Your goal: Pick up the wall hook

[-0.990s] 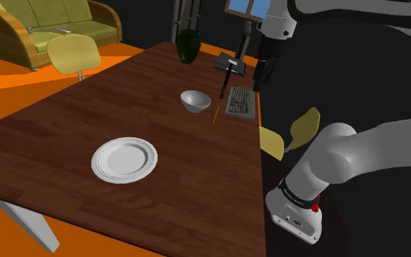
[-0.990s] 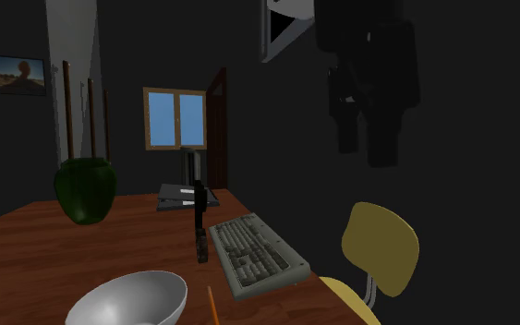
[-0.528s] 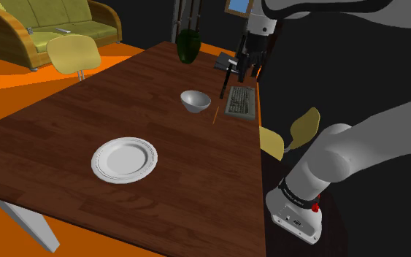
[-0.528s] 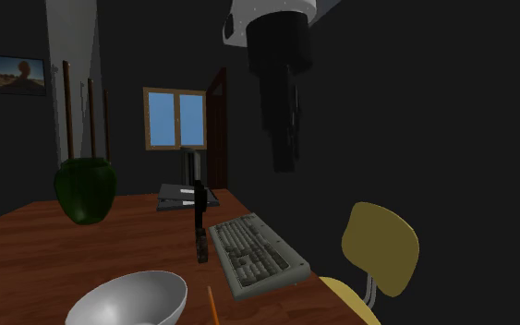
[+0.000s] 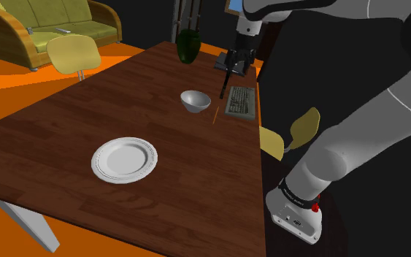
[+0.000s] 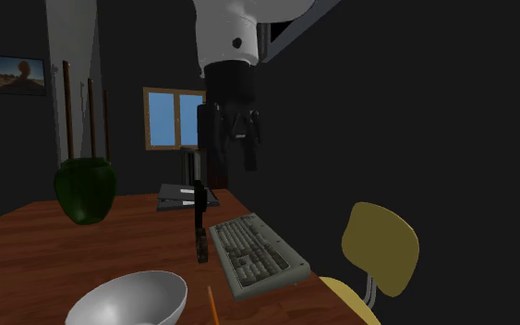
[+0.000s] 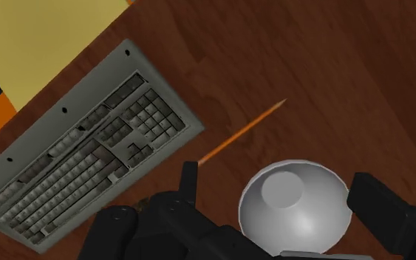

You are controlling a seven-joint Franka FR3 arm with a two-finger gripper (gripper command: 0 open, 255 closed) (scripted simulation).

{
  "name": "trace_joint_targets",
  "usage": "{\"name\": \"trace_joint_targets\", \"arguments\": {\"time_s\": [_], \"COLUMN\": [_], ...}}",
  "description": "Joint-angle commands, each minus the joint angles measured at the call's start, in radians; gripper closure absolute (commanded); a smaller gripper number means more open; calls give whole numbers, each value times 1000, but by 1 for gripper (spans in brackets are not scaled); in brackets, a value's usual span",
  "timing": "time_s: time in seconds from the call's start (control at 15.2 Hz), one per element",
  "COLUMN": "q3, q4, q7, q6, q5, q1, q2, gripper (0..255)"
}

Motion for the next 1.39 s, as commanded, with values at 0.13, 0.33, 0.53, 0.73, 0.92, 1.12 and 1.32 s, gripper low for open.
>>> {"name": "trace_joint_targets", "arguments": {"time_s": [0.13,0.33,0.53,0.73,0.92,1.12,1.32], "q3": [-36,-62,-87,-110,-114,-113,-112], "q4": [130,229,335,451,454,421,395], "q7": [23,37,50,61,63,62,60], "q6": [20,28,28,19,42,80,112], "q5": [25,51,82,118,128,130,132], "q1": [-28,-51,-78,-109,-117,-116,-116], "q2": [139,241,343,446,471,477,483], "gripper": [0,0,0,0,0,0,0]}}
